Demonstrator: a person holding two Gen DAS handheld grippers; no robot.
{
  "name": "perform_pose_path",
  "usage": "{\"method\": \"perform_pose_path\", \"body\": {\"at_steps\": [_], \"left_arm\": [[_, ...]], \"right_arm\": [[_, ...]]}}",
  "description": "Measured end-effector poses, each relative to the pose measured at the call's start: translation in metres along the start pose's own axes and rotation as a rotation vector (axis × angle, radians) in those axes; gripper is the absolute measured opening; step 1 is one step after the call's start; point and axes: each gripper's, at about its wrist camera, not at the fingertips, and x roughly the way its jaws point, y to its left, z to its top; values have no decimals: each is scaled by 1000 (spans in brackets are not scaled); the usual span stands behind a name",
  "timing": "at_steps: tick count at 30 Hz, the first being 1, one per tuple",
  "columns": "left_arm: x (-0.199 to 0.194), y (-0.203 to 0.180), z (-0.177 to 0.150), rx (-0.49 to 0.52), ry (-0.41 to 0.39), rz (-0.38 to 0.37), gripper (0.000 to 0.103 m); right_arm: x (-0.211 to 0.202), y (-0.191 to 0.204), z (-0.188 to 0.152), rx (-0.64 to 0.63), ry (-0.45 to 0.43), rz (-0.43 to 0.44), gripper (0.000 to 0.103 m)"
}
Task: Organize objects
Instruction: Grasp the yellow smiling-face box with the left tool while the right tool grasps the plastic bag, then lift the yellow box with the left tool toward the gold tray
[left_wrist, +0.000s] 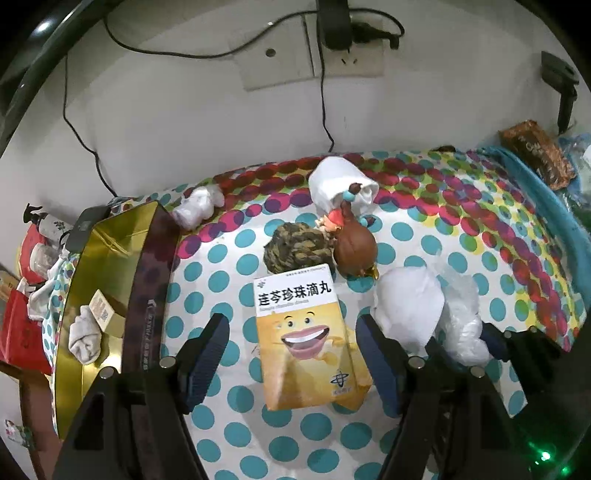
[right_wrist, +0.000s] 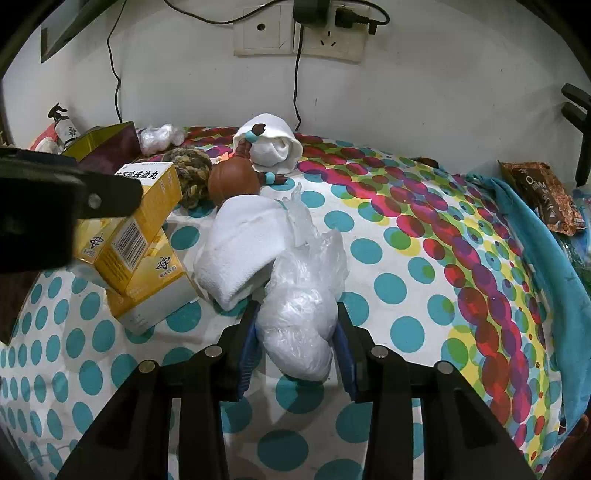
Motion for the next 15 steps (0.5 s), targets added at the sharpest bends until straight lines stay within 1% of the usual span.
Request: {"method": "perform_pose_path", "body": {"at_steps": [4, 8, 9, 10, 11, 15], "left_arm": [[7, -1, -3, -2, 10, 10, 73], [9, -1, -6, 2, 17, -4, 72], [10, -1, -7, 6, 16, -10, 71], [9, 0, -7, 3, 14, -13, 60], [10, 0, -8, 4, 15, -19, 55], [9, 2, -9, 14, 8, -23, 55]], "right_arm": [[0, 0, 0, 5, 1, 5, 37], [0, -3, 0, 21, 4, 18, 37], [0, -2, 0, 20, 4, 15, 37], [0, -3, 0, 19, 4, 12, 38], [0, -3, 0, 15, 3, 7, 38], [1, -4, 0, 17, 4, 5, 39]]}}
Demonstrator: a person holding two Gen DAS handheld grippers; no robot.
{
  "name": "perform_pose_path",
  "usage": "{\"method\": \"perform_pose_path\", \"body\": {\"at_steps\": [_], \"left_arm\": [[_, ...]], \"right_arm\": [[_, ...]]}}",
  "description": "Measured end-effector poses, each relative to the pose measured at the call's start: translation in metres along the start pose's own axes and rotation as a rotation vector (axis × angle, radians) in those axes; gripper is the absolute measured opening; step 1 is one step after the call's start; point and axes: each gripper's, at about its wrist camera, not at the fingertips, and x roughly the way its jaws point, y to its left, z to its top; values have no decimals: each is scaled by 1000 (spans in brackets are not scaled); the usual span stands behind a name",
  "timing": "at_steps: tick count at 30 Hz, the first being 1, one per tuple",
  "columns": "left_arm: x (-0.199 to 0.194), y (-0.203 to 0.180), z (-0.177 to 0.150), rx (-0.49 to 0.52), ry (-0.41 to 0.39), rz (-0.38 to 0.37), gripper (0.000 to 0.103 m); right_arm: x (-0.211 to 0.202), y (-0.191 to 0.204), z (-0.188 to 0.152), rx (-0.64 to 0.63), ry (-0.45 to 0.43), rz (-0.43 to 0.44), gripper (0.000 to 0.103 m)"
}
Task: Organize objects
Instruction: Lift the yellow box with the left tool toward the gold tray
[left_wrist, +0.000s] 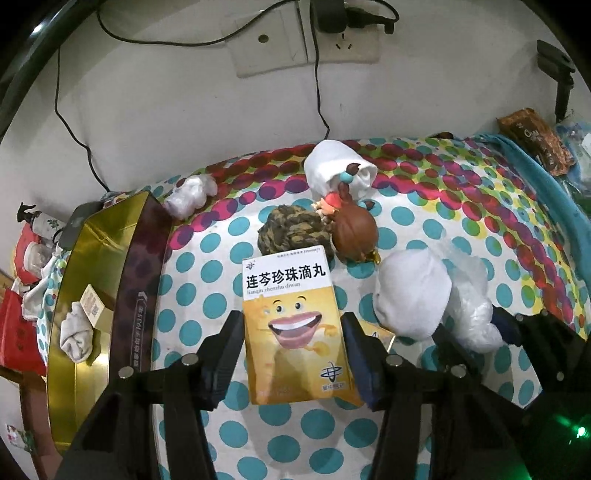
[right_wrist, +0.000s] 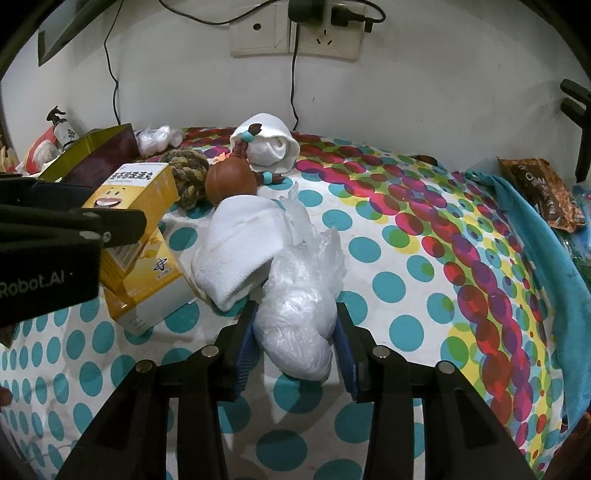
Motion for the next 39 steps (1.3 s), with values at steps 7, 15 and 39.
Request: {"method": "perform_pose_path", "body": {"at_steps": [7, 15, 39], "left_arm": [[-11, 2, -3, 8, -31, -2, 54], [-32, 2, -5, 24, -73, 3, 54], [-94, 88, -36, -67, -139, 101, 54]], "right_arm": [[0, 1, -1, 0, 0, -7, 40], [0, 3, -1, -7, -1, -18, 40], [-1, 4, 1, -14, -1, -32, 40]]}}
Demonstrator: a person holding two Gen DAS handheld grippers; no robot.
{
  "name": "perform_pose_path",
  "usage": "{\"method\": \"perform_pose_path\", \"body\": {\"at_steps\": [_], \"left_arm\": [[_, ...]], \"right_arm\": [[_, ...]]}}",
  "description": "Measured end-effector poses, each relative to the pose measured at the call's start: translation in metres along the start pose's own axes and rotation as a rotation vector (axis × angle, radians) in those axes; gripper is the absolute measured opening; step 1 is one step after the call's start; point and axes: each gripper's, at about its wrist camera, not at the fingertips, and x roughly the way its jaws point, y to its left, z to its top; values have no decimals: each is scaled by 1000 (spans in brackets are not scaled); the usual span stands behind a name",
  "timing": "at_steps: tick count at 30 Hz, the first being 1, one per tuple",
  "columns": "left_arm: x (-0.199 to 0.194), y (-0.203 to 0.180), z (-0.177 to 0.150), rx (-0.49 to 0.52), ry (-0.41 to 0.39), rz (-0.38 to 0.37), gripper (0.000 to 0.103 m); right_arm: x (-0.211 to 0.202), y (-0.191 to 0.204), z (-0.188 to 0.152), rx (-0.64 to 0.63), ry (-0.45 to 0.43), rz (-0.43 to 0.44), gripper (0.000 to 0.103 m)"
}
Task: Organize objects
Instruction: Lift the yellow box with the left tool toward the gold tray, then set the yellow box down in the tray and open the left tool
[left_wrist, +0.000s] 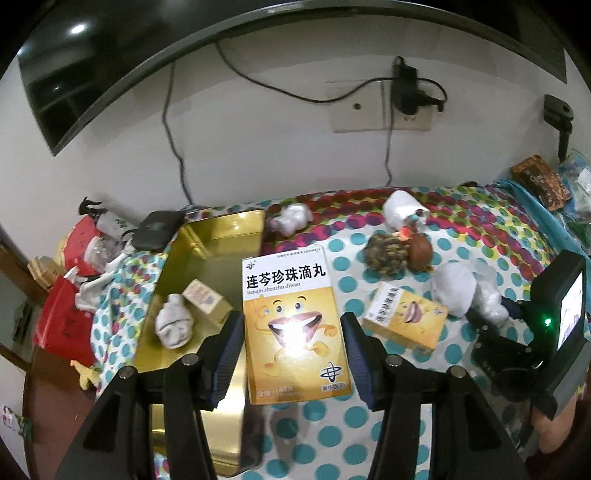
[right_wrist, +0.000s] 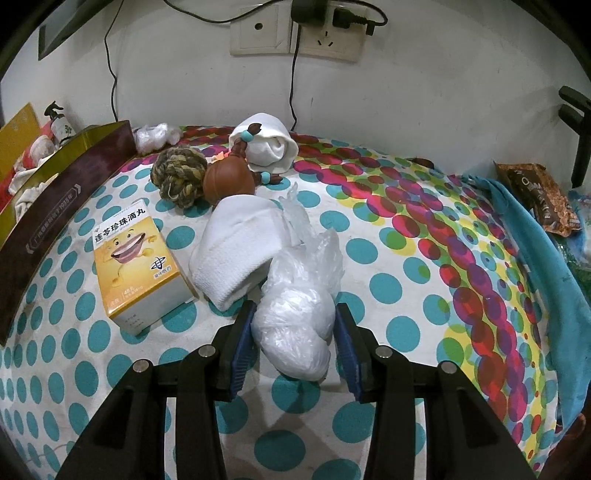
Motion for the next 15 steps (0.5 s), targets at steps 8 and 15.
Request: {"method": "perform_pose_path", "body": {"at_steps": [8, 15], "left_arm": [[-8, 41, -7, -44, -1, 56, 54], [1, 75, -21, -95, 33, 82, 54]], "right_arm": [[0, 1, 0, -1, 1, -7, 41], [0, 2, 0, -3, 1, -13, 42]]}}
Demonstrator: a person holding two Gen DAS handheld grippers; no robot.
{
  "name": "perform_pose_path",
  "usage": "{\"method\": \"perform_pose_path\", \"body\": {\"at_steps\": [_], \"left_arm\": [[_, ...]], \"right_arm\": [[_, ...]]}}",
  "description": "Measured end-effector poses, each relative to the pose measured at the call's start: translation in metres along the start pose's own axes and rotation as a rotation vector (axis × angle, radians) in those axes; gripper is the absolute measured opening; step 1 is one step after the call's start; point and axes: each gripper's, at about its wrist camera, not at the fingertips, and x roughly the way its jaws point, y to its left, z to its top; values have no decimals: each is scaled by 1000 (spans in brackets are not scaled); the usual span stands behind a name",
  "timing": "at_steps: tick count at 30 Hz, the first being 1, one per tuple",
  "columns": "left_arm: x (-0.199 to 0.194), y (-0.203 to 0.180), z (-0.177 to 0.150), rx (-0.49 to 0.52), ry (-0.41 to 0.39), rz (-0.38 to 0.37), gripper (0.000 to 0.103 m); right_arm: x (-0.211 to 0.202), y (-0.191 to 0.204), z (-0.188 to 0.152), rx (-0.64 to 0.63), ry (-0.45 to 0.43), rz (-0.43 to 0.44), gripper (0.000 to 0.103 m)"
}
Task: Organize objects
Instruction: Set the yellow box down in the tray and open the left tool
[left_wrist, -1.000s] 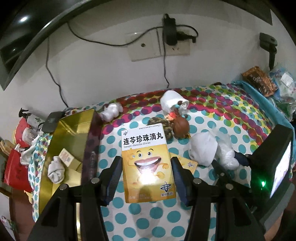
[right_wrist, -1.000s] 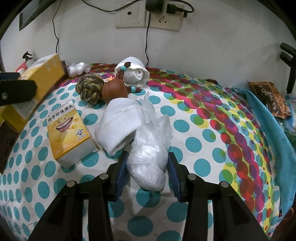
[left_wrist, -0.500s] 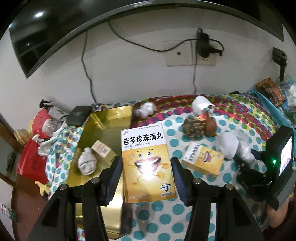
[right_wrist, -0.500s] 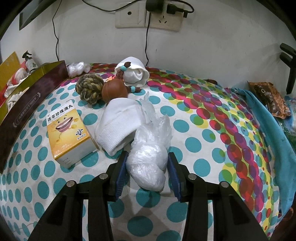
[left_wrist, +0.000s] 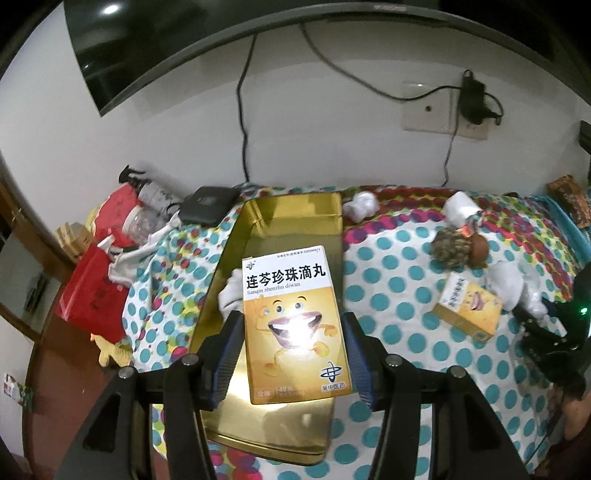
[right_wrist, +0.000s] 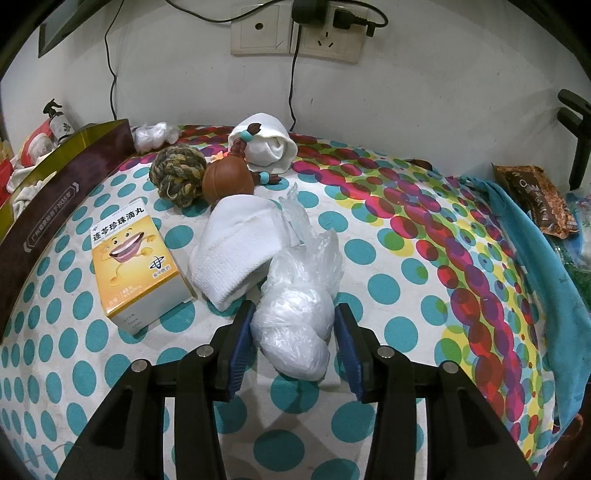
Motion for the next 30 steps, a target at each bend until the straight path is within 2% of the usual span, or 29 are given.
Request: {"method": "perform_pose_path", "body": {"at_steps": [13, 30], "left_arm": [[47, 36, -22, -75, 102, 30, 54], [90, 52, -41, -131, 196, 55, 54]], "right_arm": [[-1, 1, 1, -1, 1, 3, 44], [0, -1, 2, 2, 3, 2, 46]]}}
